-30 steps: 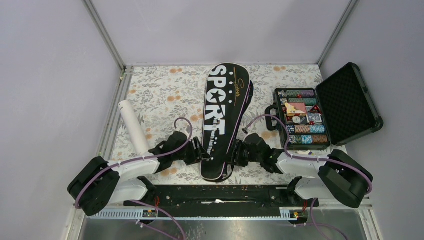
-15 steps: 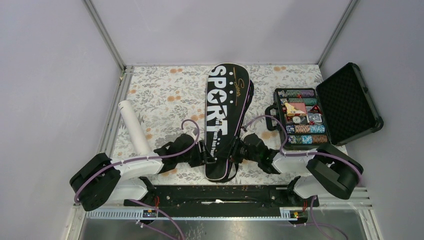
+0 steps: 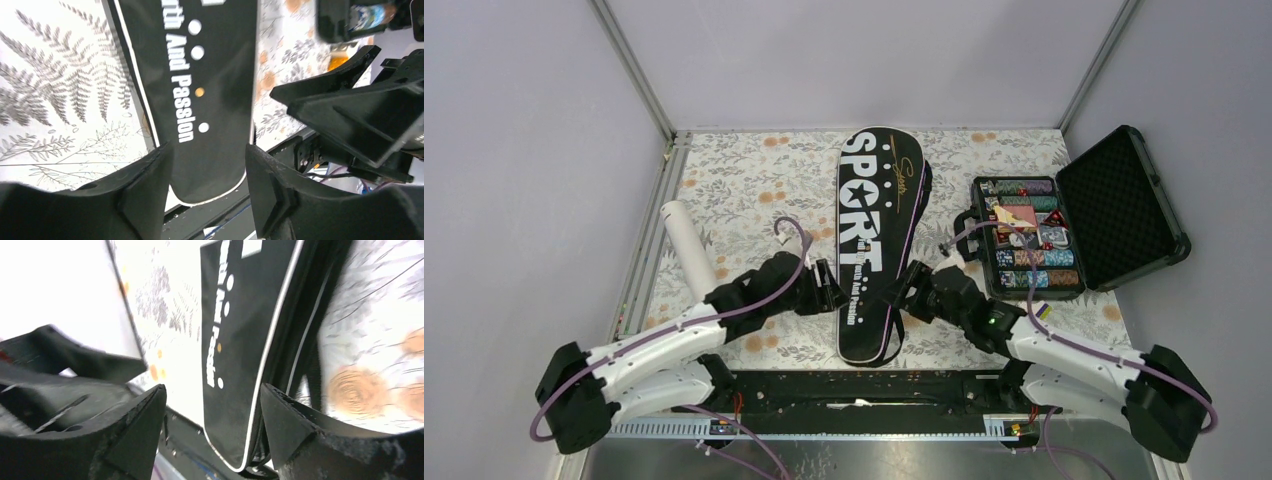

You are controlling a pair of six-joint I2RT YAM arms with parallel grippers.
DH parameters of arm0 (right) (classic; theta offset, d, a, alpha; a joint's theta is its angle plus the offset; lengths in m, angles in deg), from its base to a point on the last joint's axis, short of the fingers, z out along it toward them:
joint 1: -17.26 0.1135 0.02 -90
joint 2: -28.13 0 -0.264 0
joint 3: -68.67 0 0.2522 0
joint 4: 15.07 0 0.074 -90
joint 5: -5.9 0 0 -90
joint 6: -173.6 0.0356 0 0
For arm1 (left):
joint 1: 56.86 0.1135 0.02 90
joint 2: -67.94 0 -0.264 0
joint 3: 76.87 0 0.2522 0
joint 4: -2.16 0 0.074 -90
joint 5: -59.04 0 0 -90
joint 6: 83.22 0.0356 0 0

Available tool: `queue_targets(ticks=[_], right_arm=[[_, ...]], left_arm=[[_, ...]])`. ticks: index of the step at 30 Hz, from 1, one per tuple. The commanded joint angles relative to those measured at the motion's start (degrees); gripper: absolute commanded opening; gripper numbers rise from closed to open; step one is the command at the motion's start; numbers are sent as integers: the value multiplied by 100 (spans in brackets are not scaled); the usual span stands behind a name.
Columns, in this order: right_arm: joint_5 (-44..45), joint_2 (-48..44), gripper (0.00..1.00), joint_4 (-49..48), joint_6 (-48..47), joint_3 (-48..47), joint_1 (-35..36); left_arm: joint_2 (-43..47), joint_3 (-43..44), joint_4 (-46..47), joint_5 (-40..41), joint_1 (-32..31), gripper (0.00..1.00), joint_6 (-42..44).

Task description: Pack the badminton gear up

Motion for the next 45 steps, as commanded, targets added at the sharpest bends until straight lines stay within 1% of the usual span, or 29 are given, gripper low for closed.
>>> queue_targets(ticks=[1,5,6,8,9,13,16,19,22,26,28,30,31,33,34,37,38,40,45], right_arm=[[1372,-507,78,1718,-915,-606,-300],[1291,-169,82,1520,-1327,-816,-803],[1204,71,83,1484,-1381,-907,-949],[946,512,83,1267,-1503,-1043,-1253],[739,762,83,1227,-1525,-1128,-1421],[217,1654,82,592,-1689,-1461,-1813],[8,2138,81,362,-1665,-1661,-1966],[-147,2623,79,204,-1531,-1810,-2076],[-169,2992,79,184,-1482,-1974,-2106],[-178,3369,74,13,-1302,-2038,-2139],[-352,3515,71,-62,-1242,-2040,-2139],[-413,3625,65,-147,-1201,-2023,-2139],[-429,3660,57,-190,-1189,-2012,-2139],[-462,3683,37,-266,-1182,-1974,-2139],[-490,3640,24,-293,-1178,-1954,-2139],[-797,3361,2,-479,-983,-1829,-2132],[-955,3230,0,-552,-874,-1783,-2118],[-1147,2898,0,-608,-620,-1662,-2050],[-959,2071,0,-273,-258,-1681,-1564]], left_arm=[[413,856,-1344,864,-23,62,681],[785,1312,-2178,1350,-22,70,992],[887,1387,-2340,1474,-25,77,1043],[1082,1509,-2605,1726,-22,97,1123],[1174,1528,-2734,1828,-18,99,1146],[1453,1581,-3105,2212,-18,99,1125],[1597,1431,-3233,2648,27,99,798],[1615,1273,-3402,2713,103,99,739],[1728,1094,-3190,2506,113,99,918],[1805,1006,-2973,2219,108,89,1178],[1814,1050,-2877,1972,107,84,1317],[1802,1109,-2789,1717,99,78,1457],[1783,1152,-2757,1651,98,76,1485],[1772,1173,-2683,1624,14,72,1474],[1781,1146,-2573,1616,-70,71,1482],[1807,1014,-2257,1842,-399,67,1376],[1791,999,-2206,2009,-519,67,1254],[1725,1046,-2128,2363,-834,68,1145],[1216,1473,-2095,3427,-1761,71,1160]])
